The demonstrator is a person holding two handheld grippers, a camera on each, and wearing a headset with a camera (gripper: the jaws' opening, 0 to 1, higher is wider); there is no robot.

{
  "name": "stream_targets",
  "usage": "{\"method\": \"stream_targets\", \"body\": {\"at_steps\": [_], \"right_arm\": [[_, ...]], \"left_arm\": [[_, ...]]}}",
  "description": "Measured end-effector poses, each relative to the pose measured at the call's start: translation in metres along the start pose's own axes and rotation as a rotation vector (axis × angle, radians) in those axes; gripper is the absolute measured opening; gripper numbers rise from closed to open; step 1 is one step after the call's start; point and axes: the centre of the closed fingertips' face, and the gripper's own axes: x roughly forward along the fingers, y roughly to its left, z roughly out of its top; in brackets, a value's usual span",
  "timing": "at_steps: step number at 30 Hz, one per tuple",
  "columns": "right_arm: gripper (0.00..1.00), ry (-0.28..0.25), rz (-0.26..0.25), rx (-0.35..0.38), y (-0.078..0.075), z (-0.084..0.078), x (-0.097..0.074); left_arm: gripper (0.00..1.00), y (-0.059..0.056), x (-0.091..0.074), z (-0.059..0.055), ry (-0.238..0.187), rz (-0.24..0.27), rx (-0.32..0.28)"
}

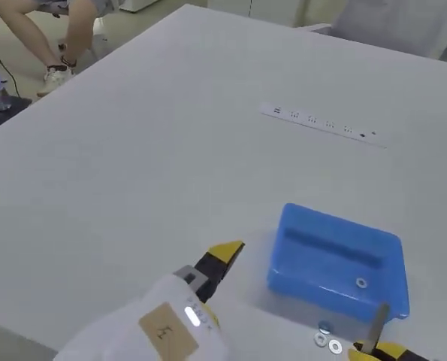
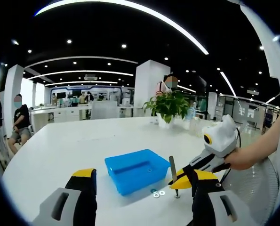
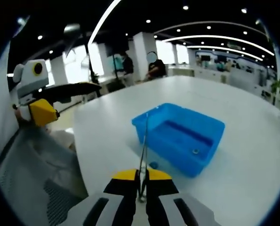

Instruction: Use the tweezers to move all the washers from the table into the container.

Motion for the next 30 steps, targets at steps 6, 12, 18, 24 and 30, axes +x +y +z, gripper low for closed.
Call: {"method": "stream_targets", "body": {"at_steps": [6, 12, 18, 24, 30], "right_arm": [[0.02, -0.085, 0.037, 0.026, 0.002, -0.001, -0.001], [0.03, -0.035, 0.05, -0.065, 0.009, -0.008, -0.009], [0.03, 0.027, 0.045, -0.114, 0.01, -0.018, -0.022], [0.02, 0.028, 0.035, -0.09, 0.007, -0.018, -0.021], [0.02, -0.032, 0.071, -0.167, 0.025, 0.005, -0.018]], "left_arm": [[0.83, 0.003, -0.001, -0.002, 0.012, 0.018, 0.015], [0.83, 0.003, -0.002, -0.003, 0.015, 0.024, 0.027], [0.82, 0.003, -0.003, -0.001, 0.005, 0.028, 0.038], [0.82, 0.0, -0.003, -0.001, 0.005, 0.01, 0.038], [0.71, -0.012, -0.003, 0.002, 0.005, -0.092, -0.106]]}}
